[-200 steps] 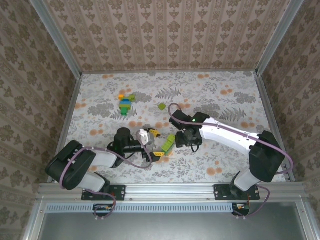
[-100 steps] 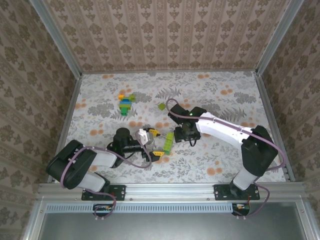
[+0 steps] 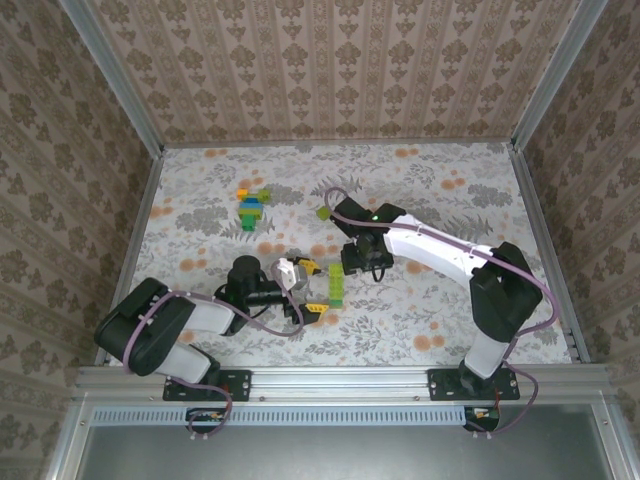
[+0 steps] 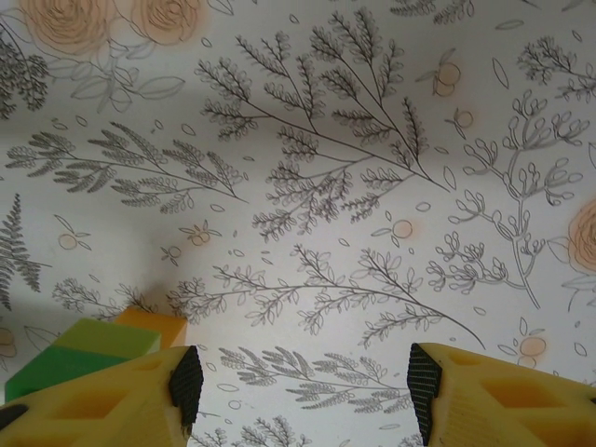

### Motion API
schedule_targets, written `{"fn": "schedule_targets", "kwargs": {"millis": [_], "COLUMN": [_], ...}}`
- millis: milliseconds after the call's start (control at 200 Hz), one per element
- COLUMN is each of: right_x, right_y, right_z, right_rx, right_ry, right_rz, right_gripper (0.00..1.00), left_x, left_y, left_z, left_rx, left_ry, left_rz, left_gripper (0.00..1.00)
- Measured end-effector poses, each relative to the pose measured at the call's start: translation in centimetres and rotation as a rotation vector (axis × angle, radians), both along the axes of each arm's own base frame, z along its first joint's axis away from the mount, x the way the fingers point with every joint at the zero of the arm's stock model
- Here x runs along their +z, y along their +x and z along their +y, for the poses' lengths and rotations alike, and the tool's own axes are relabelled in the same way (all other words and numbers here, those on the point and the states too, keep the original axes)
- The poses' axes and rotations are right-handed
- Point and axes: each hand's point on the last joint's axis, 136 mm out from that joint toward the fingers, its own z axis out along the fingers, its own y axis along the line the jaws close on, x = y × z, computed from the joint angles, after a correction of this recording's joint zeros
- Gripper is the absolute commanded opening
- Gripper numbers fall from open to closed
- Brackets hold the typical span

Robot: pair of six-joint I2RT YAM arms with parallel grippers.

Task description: Assemble a carrot with lego

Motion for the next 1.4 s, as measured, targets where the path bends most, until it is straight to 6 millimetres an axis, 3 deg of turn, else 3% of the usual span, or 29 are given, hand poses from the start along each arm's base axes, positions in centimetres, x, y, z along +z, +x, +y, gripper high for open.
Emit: {"fn": "schedule_targets", "kwargs": {"millis": [495,775,1400], "right_x": [-0.6,0.3,0.4], "right_y": [1.6,2.7,2.2], "right_z": [2.1,3.9,6.6], "right_rx": [0.043,0.097,0.274], "right_ry": [0.032,0.079,0.111], "right_rz": [-0.004,-0.025,-0.003], "right_gripper": [0.63,0.63,0.64], "left_x": [-0.3,-0.4,-0.5], "left_y": [0.0,0.2,1.4], "left_z": [0.0,0.0,-0.3], "left_rx": [0.001,0.005,0.025], "left_ry": [0.006,0.010,0.024], "left_rz": [0.007,0.012,0.027], "left_gripper": [1.00,1.00,1.00]}}
